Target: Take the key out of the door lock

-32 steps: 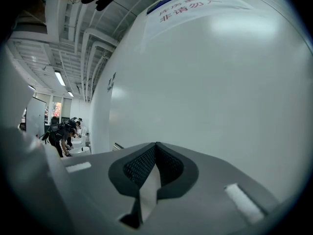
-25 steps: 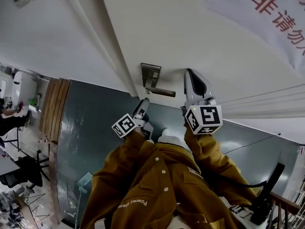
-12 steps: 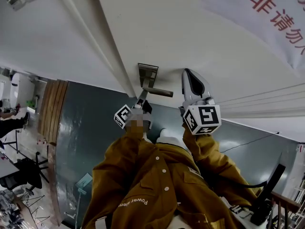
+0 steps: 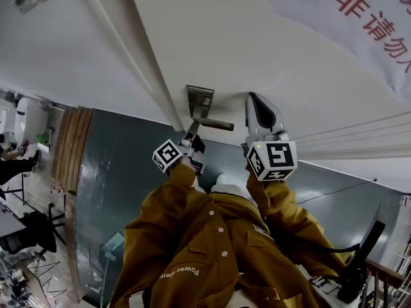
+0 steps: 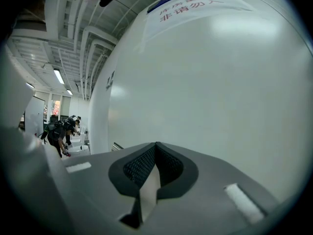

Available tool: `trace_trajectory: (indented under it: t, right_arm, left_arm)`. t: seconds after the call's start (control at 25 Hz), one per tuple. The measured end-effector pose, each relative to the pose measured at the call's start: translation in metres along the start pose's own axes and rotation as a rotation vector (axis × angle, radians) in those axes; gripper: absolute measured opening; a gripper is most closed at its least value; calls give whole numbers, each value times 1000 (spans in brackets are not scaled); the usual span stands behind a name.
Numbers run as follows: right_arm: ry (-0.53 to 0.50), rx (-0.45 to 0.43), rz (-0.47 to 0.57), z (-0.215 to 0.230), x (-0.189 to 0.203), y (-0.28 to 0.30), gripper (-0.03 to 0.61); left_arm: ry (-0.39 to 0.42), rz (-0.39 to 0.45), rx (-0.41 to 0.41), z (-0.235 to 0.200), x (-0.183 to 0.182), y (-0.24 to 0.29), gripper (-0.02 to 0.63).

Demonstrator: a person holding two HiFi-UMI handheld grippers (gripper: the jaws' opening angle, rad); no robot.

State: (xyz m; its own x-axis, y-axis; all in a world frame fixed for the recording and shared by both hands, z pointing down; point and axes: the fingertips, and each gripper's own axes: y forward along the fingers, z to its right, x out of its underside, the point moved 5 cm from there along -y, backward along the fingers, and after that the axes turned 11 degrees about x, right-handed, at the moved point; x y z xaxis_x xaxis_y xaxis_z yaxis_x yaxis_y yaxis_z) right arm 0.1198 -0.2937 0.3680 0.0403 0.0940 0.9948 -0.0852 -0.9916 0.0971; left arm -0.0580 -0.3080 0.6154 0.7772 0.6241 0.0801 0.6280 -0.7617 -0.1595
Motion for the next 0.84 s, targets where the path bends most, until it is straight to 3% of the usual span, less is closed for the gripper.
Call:
trace_trajectory:
  t: [0.12, 0.32, 0.48, 0.6, 0.72, 0.84]
  right_arm:
    - [1, 0, -2, 0, 0, 1, 5]
    - [-13, -3, -15, -3, -3, -2, 3]
    - [-10, -16, -25, -4, -3, -2, 3]
    - [-29, -23, -22, -4, -5, -3, 3]
    - [-31, -29, -6, -5, -9, -7, 5]
    - [-19, -38, 7, -6, -13, -11, 5]
  left_arm:
    - [-10, 7, -12, 1, 0, 0, 25]
    - [-102, 72, 4, 1, 4, -8, 23]
    - [-87, 74, 4, 12, 17, -28, 21]
    - [-86, 65, 53, 35, 38, -50, 21]
    - [24, 30, -20, 43, 37, -75, 23]
    - [143, 23, -40, 77, 34, -84, 23]
